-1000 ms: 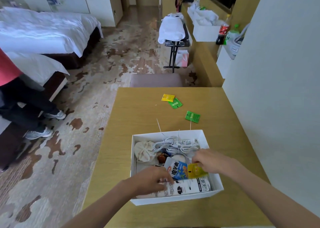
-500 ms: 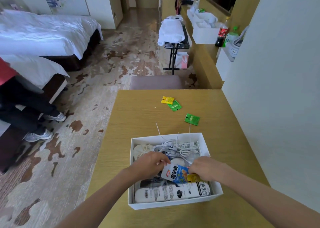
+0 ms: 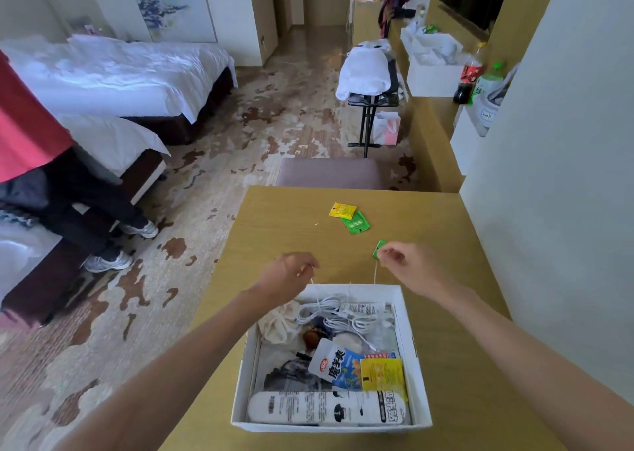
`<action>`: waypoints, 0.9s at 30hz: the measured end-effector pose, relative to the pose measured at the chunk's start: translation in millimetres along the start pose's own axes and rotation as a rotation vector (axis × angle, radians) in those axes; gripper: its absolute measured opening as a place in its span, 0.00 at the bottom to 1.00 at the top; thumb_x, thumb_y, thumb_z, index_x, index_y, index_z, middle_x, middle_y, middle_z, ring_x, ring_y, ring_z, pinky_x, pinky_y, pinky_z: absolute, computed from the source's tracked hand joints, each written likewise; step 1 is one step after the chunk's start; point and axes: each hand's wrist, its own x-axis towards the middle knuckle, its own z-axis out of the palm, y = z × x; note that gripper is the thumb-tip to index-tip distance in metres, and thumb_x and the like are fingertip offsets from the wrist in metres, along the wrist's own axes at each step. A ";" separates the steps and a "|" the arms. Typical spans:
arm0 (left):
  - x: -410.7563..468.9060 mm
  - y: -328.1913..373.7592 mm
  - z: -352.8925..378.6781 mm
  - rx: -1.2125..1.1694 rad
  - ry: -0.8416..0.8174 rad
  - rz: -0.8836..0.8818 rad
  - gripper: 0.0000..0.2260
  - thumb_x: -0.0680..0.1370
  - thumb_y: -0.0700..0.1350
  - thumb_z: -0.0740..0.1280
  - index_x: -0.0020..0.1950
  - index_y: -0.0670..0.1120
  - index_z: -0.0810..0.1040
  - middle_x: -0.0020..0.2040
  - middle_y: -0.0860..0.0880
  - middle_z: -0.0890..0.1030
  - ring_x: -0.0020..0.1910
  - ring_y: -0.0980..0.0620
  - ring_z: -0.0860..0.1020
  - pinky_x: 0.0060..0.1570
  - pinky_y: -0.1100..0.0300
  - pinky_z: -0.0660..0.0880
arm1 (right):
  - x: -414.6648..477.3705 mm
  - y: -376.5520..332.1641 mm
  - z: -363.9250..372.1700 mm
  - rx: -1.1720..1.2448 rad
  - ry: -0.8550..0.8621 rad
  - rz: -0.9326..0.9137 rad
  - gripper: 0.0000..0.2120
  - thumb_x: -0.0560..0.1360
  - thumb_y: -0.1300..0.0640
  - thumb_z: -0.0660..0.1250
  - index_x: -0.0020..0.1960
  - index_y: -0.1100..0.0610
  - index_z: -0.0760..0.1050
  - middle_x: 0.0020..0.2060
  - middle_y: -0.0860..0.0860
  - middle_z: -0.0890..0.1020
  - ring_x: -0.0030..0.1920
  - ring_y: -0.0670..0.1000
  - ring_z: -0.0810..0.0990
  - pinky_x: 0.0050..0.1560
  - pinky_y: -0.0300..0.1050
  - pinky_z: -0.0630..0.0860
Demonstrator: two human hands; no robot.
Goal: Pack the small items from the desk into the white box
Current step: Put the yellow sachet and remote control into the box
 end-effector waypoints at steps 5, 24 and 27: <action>63.3 -7.5 -1.5 -0.126 0.130 -0.101 0.11 0.77 0.44 0.57 0.50 0.55 0.77 0.41 0.58 0.82 0.42 0.53 0.81 0.38 0.59 0.76 | 53.8 40.6 11.0 0.060 0.046 0.202 0.10 0.80 0.52 0.60 0.55 0.53 0.79 0.46 0.49 0.84 0.45 0.49 0.82 0.49 0.54 0.80; 307.1 -64.9 98.0 0.361 -0.315 0.018 0.24 0.77 0.42 0.61 0.73 0.44 0.61 0.75 0.46 0.59 0.72 0.43 0.60 0.63 0.42 0.69 | 147.0 143.2 96.1 -0.310 -0.130 0.568 0.37 0.69 0.44 0.73 0.72 0.55 0.63 0.64 0.55 0.74 0.65 0.57 0.72 0.65 0.57 0.70; 320.0 -70.3 107.0 0.500 -0.359 0.054 0.26 0.78 0.43 0.61 0.75 0.46 0.56 0.77 0.48 0.57 0.74 0.43 0.58 0.66 0.43 0.65 | 137.8 150.2 97.0 -0.123 -0.117 0.641 0.29 0.71 0.49 0.73 0.68 0.55 0.67 0.60 0.54 0.77 0.59 0.54 0.75 0.58 0.50 0.73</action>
